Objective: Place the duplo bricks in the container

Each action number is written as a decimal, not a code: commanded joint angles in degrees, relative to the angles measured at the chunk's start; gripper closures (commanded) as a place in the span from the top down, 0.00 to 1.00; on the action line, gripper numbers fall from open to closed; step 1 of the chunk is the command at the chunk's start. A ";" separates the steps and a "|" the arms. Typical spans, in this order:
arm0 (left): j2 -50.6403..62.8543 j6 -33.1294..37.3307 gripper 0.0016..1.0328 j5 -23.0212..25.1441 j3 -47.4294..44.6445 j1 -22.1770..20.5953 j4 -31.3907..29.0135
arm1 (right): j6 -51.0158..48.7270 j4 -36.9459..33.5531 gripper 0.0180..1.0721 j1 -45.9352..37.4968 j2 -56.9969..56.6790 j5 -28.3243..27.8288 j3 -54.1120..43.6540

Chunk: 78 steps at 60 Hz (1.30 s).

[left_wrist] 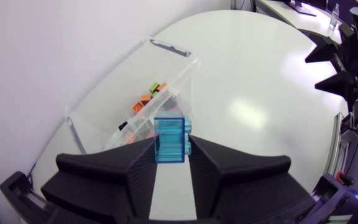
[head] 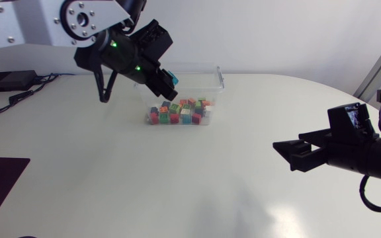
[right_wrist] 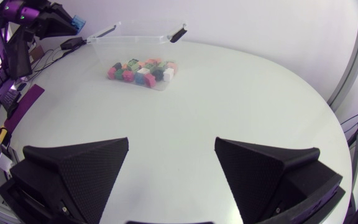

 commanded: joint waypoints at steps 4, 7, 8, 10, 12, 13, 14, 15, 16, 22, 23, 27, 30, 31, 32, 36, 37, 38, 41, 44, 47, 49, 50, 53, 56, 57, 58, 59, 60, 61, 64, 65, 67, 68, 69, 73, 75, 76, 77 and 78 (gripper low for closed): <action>7.61 -3.30 0.25 1.08 7.13 2.82 3.74 | -0.39 0.98 0.95 -0.31 -0.18 -0.05 -0.90; 10.51 -4.18 0.25 1.08 10.21 3.79 4.88 | -0.39 0.98 0.95 -0.31 -0.18 -0.05 -0.98; 11.48 -4.53 0.25 1.08 11.26 4.23 5.06 | -0.39 0.98 0.95 -0.31 -0.18 -0.05 -0.98; 13.59 -5.06 0.25 1.08 13.99 4.93 5.06 | -0.48 0.98 0.95 -0.31 -0.18 -0.05 -1.07; 15.00 -5.50 0.25 1.17 15.92 5.55 5.06 | -0.48 0.98 0.95 -0.40 -0.18 -0.05 -1.16; 16.14 -5.59 0.25 1.34 17.50 5.90 5.06 | -0.48 0.98 0.95 -0.48 -0.27 -0.05 -1.25; 16.75 -5.59 0.25 1.34 18.29 6.07 5.06 | -0.57 0.98 0.95 -0.48 -0.27 -0.05 -1.25; 17.54 -5.67 0.25 1.43 19.43 6.25 5.06 | -0.57 0.98 0.95 -0.48 -0.36 -0.05 -1.33; 18.60 -5.76 0.25 1.43 20.93 6.43 5.06 | -0.57 0.98 0.95 -0.48 -0.36 -0.05 -1.42; 22.47 -6.38 0.25 1.52 26.03 6.95 5.06 | -0.75 0.63 0.95 -0.92 -0.62 -0.05 -1.60; 23.61 -6.82 0.25 1.52 27.70 7.22 4.71 | -0.83 0.54 0.95 -1.01 -0.62 -0.05 -1.51; 26.77 -7.52 0.26 1.52 32.00 7.39 3.21 | -0.83 0.63 0.95 -1.01 -0.62 -0.05 -1.60; 28.71 -7.69 0.26 1.70 34.64 7.39 1.98 | -0.83 0.54 0.95 -1.01 -0.62 -0.05 -1.51; 28.97 -7.78 0.26 1.78 35.08 7.48 1.81 | -0.83 0.54 0.95 -1.01 -0.62 -0.05 -1.51; 29.76 -7.87 0.26 1.87 35.87 7.48 1.63 | -0.83 0.54 0.95 -0.92 -0.62 -0.05 -1.51; 32.31 -7.78 0.27 1.87 38.95 7.39 -0.39 | -0.83 0.54 0.95 -0.84 -0.62 -0.05 -1.42; 32.75 -7.78 0.27 1.87 39.47 7.30 -0.83 | -0.83 0.54 0.95 -0.84 -0.62 -0.05 -1.42; 33.19 -7.78 0.28 1.87 40.00 7.30 -1.18 | -0.83 0.54 0.95 -0.84 -0.62 -0.05 -1.42; 34.86 -7.87 0.40 1.87 42.11 7.39 -3.29 | -0.83 0.54 0.95 -0.84 -0.62 -0.05 -1.42; 35.56 -7.87 0.84 1.87 42.99 7.66 -5.05 | -0.83 0.45 0.95 -0.84 -0.62 -0.05 -1.33; 35.12 -7.61 0.97 1.87 42.29 7.83 -6.28 | -0.83 0.27 0.95 -0.84 -0.80 -0.05 -1.25; 34.07 -7.52 0.97 1.87 41.32 7.92 -7.51 | -0.83 0.19 0.95 -0.84 -0.89 -0.05 -1.16; 33.45 -7.43 0.97 1.87 40.53 7.92 -7.51 | -0.83 0.10 0.95 -0.84 -0.97 -0.05 -1.16; 30.38 -7.08 0.97 2.22 37.28 8.01 -6.90 | -0.83 0.10 0.95 -0.84 -1.15 0.04 -1.16; 26.68 -6.90 0.97 2.22 33.59 8.18 -5.31 | -0.92 0.10 0.95 -0.84 -1.41 0.13 -1.16; 25.01 -6.90 0.97 2.22 32.00 8.36 -4.52 | -0.92 0.10 0.95 -0.92 -1.41 0.13 -1.07; 23.87 -6.90 0.97 2.22 31.04 8.36 -4.08 | -0.92 0.10 0.95 -0.92 -1.50 0.13 -0.98; 23.08 -6.90 0.97 2.22 30.25 8.45 -3.82 | -0.92 0.10 0.95 -0.92 -1.59 0.13 -0.90; 21.50 -6.99 0.97 2.22 29.10 8.62 -3.56 | -0.92 0.10 0.95 -0.92 -1.68 0.13 -0.90; 20.71 -6.99 0.97 2.22 28.49 8.71 -3.56 | -0.92 0.10 0.95 -0.92 -1.85 0.13 -0.90; 18.25 -6.99 0.96 1.96 26.64 8.97 -3.29 | -0.83 0.19 0.95 -1.01 -2.38 0.31 -0.81; 15.96 -6.99 0.96 1.87 24.44 9.41 -2.33 | -0.83 0.27 0.95 -1.01 -2.56 0.39 -0.81; 13.85 -6.90 0.96 1.61 22.16 9.68 -1.01 | -0.75 0.45 0.95 -1.01 -2.82 0.66 -0.90; 12.45 -6.90 0.96 1.34 20.40 10.21 -0.04 | -0.75 0.63 0.95 -1.01 -3.08 0.92 -0.98; 12.09 -6.90 0.96 1.34 19.96 10.29 0.14 | -0.75 0.80 0.95 -1.01 -3.17 1.19 -0.98; 7.70 -6.90 0.96 0.82 14.86 12.05 1.81 | -0.92 1.07 0.95 -1.10 -4.14 2.06 -1.07; 6.21 -6.90 0.96 0.47 13.02 13.02 2.07 | -1.01 1.33 0.95 -1.27 -4.67 2.33 -1.16; 4.98 -6.90 0.96 0.29 11.26 13.72 2.95 | -1.10 1.68 0.95 -1.54 -5.11 2.50 -1.25; 4.36 -6.99 0.96 0.29 10.47 14.07 3.48 | -1.10 1.86 0.95 -1.63 -5.46 2.50 -1.42; 3.31 -6.90 0.96 0.20 9.06 14.42 4.44 | -1.10 1.94 0.95 -1.80 -5.72 2.59 -1.51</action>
